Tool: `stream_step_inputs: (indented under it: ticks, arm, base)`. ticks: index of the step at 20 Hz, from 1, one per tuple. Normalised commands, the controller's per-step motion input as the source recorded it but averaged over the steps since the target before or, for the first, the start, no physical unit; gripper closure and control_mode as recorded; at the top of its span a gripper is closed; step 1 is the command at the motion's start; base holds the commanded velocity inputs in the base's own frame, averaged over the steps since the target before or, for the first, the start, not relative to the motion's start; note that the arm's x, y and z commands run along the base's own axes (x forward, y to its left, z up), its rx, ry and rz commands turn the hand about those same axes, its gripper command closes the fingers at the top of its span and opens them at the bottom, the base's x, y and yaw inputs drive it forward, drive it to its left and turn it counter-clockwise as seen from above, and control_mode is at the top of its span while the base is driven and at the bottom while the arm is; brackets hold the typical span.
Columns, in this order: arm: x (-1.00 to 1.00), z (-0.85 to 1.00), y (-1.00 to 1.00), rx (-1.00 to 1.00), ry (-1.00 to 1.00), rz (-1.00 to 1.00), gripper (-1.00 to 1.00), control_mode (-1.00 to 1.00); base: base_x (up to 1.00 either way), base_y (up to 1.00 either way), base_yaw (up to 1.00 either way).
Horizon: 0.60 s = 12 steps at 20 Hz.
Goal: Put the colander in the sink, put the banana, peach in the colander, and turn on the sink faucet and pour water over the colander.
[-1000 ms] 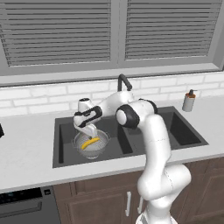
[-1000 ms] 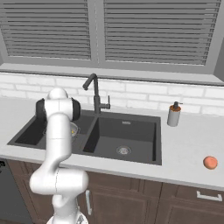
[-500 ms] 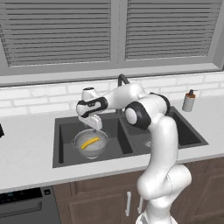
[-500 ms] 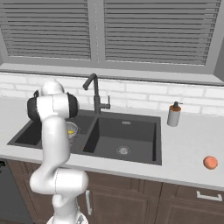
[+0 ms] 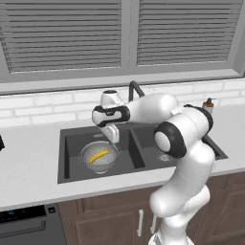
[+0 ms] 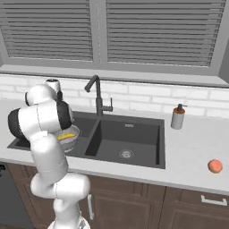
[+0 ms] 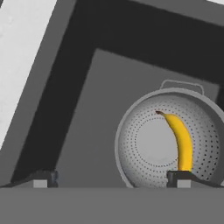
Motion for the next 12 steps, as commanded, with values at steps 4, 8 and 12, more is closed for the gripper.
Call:
stream_step_inputs:
  ticks: [4, 8, 12]
  arm:
    - [-0.51, 0.43, -0.08, 0.00, 0.00, -0.54, -1.00, -1.00]
    - [-0.27, 0.42, -0.32, 0.00, 0.00, -0.60, -1.00, -1.00]
    - [-0.02, 0.41, -0.58, 0.00, 0.06, -0.61, -1.00, -1.00]
  base:
    - [0.00, 0.00, 0.00]
    - [0.00, 0.00, 0.00]
    - [0.00, 0.00, 0.00]
